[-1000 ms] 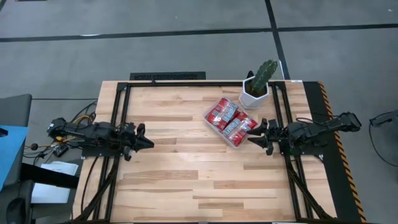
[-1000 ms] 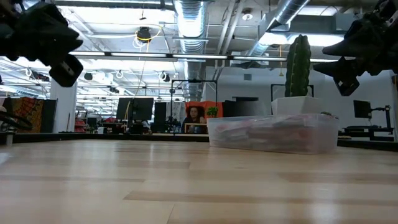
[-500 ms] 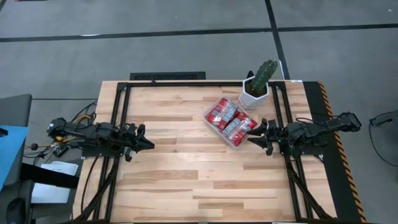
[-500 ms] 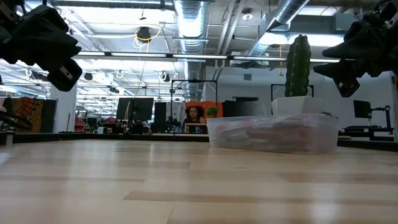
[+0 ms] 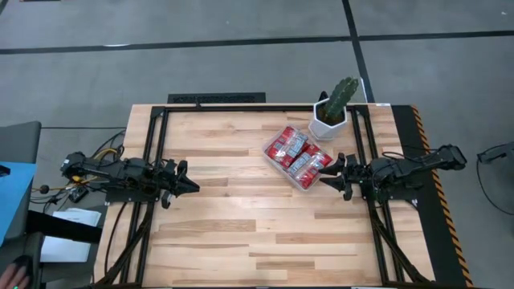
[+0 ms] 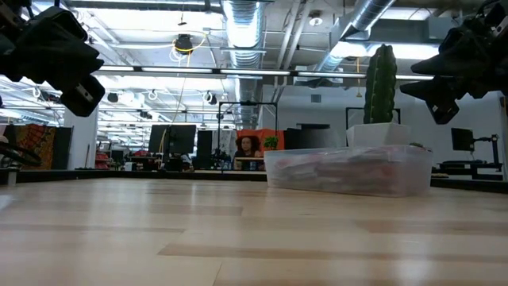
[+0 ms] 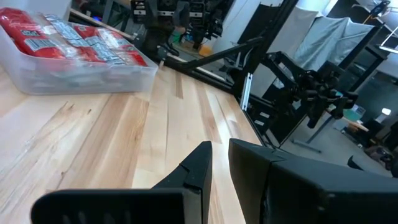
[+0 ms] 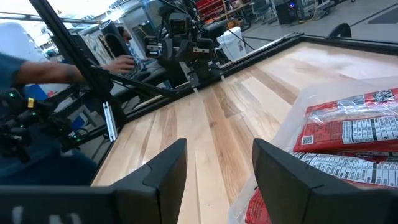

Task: Sort popcorn bags into baskets
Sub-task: Return to Home Position

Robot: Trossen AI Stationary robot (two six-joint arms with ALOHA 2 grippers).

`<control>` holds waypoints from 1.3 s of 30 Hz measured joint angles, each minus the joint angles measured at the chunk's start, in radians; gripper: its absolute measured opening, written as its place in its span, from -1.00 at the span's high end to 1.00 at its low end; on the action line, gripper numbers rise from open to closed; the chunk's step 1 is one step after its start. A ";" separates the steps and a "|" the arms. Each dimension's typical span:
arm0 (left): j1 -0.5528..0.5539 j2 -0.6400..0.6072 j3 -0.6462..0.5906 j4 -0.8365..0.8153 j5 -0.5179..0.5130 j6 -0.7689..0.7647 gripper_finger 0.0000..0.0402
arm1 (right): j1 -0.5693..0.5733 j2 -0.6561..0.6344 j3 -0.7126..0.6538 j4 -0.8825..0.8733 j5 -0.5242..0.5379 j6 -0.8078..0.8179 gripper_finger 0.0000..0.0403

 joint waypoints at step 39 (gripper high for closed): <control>0.000 0.000 0.000 0.000 0.000 0.000 0.79 | 0.000 0.000 -0.001 0.000 0.000 -0.002 -0.04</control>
